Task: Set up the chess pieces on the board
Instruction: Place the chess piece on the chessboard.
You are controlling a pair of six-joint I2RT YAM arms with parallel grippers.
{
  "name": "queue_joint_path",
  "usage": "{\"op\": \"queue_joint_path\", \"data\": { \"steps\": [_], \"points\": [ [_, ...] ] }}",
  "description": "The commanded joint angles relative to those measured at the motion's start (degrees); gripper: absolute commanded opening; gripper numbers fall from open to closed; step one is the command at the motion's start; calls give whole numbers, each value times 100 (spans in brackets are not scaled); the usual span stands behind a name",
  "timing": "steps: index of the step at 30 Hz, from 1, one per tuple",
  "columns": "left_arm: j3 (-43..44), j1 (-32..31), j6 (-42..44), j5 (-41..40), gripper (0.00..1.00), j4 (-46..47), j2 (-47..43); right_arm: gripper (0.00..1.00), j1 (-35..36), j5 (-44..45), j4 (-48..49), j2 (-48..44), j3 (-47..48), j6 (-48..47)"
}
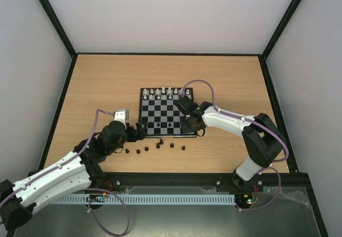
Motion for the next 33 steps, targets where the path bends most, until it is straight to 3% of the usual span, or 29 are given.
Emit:
{"op": "queue_joint_path", "data": {
  "steps": [1,13,21,28,31,32,33],
  "points": [
    [-71,31,40,-33,99,97,19,11,-21,61,-255,-22,-127,26],
    [-93,37,16,-16,99,96,-4,15,-22,137,-321,-135,-188,79],
    [-93,36,5,-11,99,89,-16,23,-20,-152,-156,-386,-226,13],
    [19,47,-70,-152,99,-117,52,50,-21,-337,9,-1206,-280,-12],
    [139,81,-158,-141,99,-392,149,78,-25,-188,39,-1617,-368,48],
    [177,102,-196,-131,99,-470,177,94,-21,-157,54,-1772,-405,81],
    [219,120,-227,-110,99,-553,202,100,-20,-151,76,-1893,-439,96]
  ]
}}
